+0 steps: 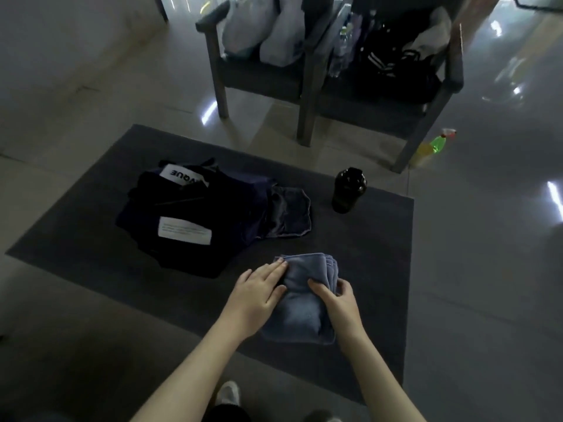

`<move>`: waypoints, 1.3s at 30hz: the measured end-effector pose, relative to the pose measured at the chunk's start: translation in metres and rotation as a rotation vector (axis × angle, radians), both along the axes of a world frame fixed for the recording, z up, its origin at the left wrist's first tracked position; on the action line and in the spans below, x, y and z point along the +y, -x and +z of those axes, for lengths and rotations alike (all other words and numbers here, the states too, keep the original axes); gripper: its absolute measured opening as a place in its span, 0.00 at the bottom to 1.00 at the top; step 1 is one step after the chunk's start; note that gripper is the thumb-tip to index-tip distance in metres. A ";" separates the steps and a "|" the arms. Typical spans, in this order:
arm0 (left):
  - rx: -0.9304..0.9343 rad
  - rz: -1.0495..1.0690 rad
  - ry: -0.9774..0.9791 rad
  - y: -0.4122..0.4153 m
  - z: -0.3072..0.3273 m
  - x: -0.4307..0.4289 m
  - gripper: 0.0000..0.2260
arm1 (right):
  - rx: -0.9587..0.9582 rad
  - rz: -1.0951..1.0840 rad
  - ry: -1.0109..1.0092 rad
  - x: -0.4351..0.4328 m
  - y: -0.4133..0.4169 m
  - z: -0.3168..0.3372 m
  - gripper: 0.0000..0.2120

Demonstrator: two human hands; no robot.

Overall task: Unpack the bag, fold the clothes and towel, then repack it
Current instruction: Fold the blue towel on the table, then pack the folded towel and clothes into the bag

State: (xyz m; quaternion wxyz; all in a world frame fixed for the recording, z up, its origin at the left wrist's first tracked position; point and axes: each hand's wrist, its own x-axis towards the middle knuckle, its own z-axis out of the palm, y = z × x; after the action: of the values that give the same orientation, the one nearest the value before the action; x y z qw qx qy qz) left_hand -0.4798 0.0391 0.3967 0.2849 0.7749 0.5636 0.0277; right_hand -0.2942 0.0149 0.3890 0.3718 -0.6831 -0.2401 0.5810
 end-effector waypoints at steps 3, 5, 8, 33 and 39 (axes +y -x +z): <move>-0.003 0.047 -0.060 0.026 0.018 0.016 0.36 | -0.001 0.044 -0.033 0.019 0.018 0.015 0.29; -0.017 0.085 -0.086 0.049 0.023 0.031 0.34 | -0.006 0.061 -0.042 0.034 0.033 0.020 0.29; -0.020 0.142 -0.088 0.092 0.024 0.068 0.28 | 0.001 0.059 -0.024 0.059 0.058 0.019 0.28; 0.513 -0.172 -0.003 0.243 -0.015 0.354 0.22 | 0.071 -0.069 0.032 0.232 0.207 0.001 0.26; 0.513 -0.409 -0.067 0.233 -0.044 0.366 0.27 | -0.004 -0.167 0.126 0.225 0.223 -0.008 0.26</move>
State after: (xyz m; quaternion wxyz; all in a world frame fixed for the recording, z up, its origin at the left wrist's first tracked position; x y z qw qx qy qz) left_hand -0.7124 0.4047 0.3525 0.1076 0.8627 0.4485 -0.2075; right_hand -0.5170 0.2397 0.3813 0.3747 -0.7238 -0.1461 0.5606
